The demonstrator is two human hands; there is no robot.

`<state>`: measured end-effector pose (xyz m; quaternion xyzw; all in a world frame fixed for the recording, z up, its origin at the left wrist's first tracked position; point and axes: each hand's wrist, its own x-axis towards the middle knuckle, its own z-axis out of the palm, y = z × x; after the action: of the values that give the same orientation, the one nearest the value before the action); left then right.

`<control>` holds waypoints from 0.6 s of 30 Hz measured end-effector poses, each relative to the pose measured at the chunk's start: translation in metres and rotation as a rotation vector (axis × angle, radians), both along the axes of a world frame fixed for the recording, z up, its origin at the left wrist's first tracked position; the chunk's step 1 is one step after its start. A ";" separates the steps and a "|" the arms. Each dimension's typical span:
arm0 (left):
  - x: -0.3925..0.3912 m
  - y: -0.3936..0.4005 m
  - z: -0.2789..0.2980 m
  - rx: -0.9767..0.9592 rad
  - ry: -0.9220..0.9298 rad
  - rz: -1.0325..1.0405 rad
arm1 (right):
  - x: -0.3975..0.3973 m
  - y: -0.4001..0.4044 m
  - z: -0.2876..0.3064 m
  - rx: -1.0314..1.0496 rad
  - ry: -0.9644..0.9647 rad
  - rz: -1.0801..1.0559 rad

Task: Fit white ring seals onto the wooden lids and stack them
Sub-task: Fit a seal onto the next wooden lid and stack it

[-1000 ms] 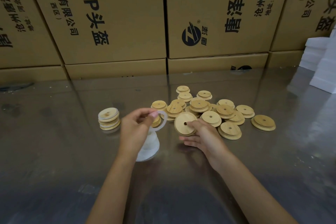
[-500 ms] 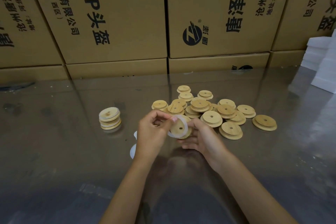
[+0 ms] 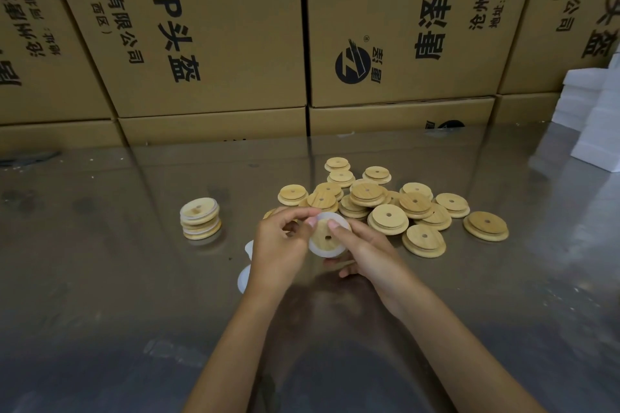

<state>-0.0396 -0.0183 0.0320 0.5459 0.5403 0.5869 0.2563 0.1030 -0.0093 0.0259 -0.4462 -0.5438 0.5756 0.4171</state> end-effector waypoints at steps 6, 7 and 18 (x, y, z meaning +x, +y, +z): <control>-0.002 -0.001 0.000 0.026 0.006 -0.004 | 0.001 0.001 -0.001 0.004 0.007 0.019; -0.003 -0.001 0.000 0.030 0.002 -0.006 | 0.001 0.001 -0.001 0.005 0.006 0.024; -0.006 0.003 -0.004 -0.021 -0.014 -0.032 | 0.001 0.000 -0.002 -0.013 0.113 -0.021</control>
<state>-0.0456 -0.0152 0.0282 0.5478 0.5356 0.5808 0.2751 0.1039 -0.0090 0.0238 -0.4213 -0.5109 0.5989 0.4504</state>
